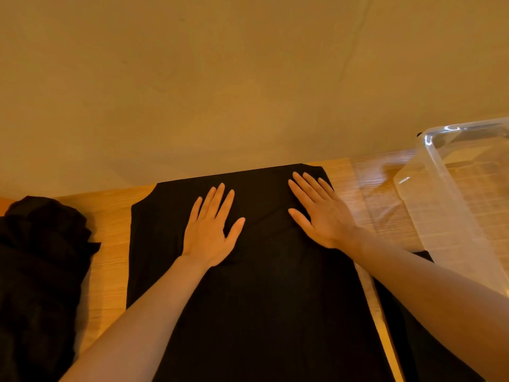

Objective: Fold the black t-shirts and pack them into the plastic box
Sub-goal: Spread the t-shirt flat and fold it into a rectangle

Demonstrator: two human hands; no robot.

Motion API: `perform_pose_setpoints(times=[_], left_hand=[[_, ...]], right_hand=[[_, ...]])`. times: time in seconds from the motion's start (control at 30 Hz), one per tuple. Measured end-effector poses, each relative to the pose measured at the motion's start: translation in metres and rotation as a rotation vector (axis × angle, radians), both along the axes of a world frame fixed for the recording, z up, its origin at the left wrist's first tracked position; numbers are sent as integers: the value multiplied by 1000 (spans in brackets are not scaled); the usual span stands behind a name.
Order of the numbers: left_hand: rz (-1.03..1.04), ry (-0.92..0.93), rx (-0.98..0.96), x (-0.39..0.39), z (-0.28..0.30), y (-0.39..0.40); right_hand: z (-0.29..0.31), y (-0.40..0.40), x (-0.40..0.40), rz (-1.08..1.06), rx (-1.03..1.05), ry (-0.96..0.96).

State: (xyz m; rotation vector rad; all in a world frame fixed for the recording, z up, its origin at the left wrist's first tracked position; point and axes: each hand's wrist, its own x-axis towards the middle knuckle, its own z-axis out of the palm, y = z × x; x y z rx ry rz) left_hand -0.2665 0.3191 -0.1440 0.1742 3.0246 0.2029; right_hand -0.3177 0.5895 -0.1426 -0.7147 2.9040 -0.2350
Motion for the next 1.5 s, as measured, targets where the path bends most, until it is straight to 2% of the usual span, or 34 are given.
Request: perform_pose_setpoints(times=[0.23, 0.37, 0.63, 1.03, 1.27, 1.5], left_hand=[[23, 20, 31, -13, 6, 4], [-31, 77, 54, 30, 16, -3], [28, -28, -40, 128, 0, -51], [40, -7, -36, 134, 8, -67], [-174, -11, 56, 237, 11, -57], [-121, -6, 28, 296, 7, -41]], right_hand=[[4, -5, -3, -25, -28, 35], [12, -13, 48, 7, -61, 3], [5, -15, 135, -50, 13, -13], [10, -23, 145, -84, 54, 33], [11, 4, 217, 88, 37, 8], [6, 33, 273, 125, 23, -4]])
